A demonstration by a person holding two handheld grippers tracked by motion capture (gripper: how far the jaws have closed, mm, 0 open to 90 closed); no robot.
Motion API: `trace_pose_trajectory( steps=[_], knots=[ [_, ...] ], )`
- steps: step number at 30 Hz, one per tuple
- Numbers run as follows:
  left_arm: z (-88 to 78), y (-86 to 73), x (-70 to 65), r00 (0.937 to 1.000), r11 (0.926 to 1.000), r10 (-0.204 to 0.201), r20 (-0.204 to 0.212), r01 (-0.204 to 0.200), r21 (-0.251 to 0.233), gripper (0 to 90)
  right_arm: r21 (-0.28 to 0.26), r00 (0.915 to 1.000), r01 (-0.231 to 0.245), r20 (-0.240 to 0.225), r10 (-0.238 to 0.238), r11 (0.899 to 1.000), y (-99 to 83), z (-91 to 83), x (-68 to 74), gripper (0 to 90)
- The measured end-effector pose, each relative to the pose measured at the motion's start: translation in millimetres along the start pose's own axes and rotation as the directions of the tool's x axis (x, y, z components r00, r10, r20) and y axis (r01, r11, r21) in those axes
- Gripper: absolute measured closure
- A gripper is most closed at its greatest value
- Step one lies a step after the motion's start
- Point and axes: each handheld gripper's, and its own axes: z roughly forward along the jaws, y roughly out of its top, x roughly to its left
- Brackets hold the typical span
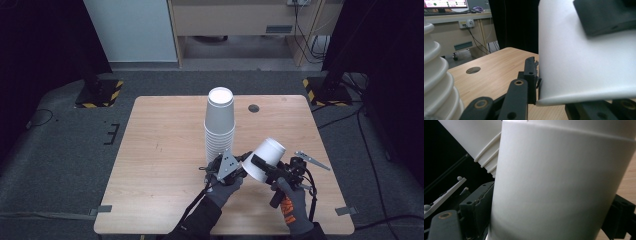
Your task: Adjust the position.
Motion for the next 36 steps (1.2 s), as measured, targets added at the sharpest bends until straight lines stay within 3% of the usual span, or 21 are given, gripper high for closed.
trace_pose_trajectory(
  steps=[3,9,23,24,29,36],
  knots=[
    [-0.4,0.1,-0.9,1.0000,1.0000,0.002,0.009,-0.002,0.008,80.8,-0.003,1.0000,-0.007,-0.004,0.007,1.000,0.8,-0.4,-1.9,12.0],
    [-3.5,0.6,-0.4,0.9998,0.9997,-0.001,0.022,0.001,0.024,83.3,-0.026,0.9990,0.029,0.034,-0.028,0.999,3.8,-2.4,-7.6,5.9],
    [-16.1,5.8,-2.9,0.9986,0.9993,0.016,0.050,-0.017,0.032,84.6,-0.090,0.9950,0.084,0.061,-0.079,0.992,10.3,-6.4,-9.9,1.7],
    [-18.5,5.6,-3.1,0.9982,0.9993,0.018,0.056,-0.020,0.033,84.8,-0.103,0.9918,0.102,0.088,-0.093,0.989,11.4,-7.8,-10.5,2.7],
    [-21.7,7.2,-2.7,0.9979,0.9993,0.018,0.062,-0.020,0.032,86.0,-0.111,0.9874,0.122,0.115,-0.109,0.986,13.4,-9.7,-15.4,3.4],
    [-30.9,10.0,1.3,0.9959,0.9986,0.016,0.089,-0.020,0.048,86.3,-0.114,0.9677,0.174,0.204,-0.148,0.978,17.3,-12.7,-26.3,5.7]
  ],
)
